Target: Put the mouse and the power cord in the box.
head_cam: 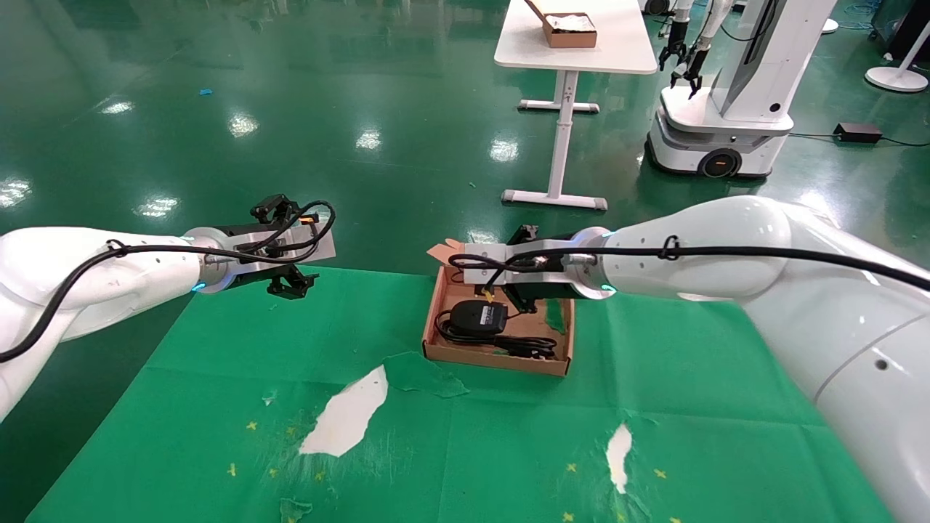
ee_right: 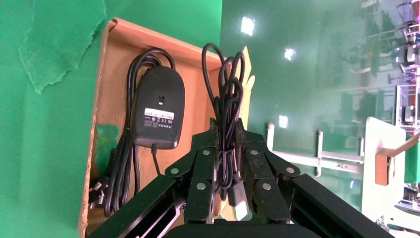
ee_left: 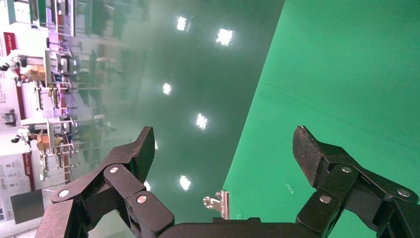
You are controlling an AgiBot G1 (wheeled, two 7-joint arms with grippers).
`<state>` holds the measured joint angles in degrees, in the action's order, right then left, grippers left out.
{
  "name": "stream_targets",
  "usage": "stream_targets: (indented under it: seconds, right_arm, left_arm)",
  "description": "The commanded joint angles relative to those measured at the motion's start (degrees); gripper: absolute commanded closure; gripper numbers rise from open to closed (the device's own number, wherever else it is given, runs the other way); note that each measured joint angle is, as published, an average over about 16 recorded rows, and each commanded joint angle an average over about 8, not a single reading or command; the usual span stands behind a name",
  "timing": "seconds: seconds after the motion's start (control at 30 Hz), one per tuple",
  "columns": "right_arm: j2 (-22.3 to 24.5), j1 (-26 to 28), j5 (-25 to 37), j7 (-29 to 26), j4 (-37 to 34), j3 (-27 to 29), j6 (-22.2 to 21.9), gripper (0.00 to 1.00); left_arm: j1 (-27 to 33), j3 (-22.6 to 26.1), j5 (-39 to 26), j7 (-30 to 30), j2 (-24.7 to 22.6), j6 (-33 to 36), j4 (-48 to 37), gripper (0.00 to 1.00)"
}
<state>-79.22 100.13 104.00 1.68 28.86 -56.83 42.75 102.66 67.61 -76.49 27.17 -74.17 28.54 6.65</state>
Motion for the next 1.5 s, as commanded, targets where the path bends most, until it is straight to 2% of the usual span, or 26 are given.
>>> stream_targets:
  seconds: [0.03,0.7,1.5]
  right_arm:
    - [0.1,0.0,0.0,0.0,0.0,-0.1,-0.1,0.00]
    - [1.1,-0.7,-0.7,0.4,1.7,1.9,1.8,0.00]
    - [17.9,-15.4,-24.6,-4.6,18.5,17.1,17.8,0.00]
  left_arm:
    - [0.0,0.0,0.0,0.0,0.0,0.0,0.0,0.00]
    - [0.0,0.1,-0.1,-0.2,0.0,0.0,0.4,0.00]
    - [0.0,0.2,-0.2,-0.3,0.0,0.0,0.5,0.00]
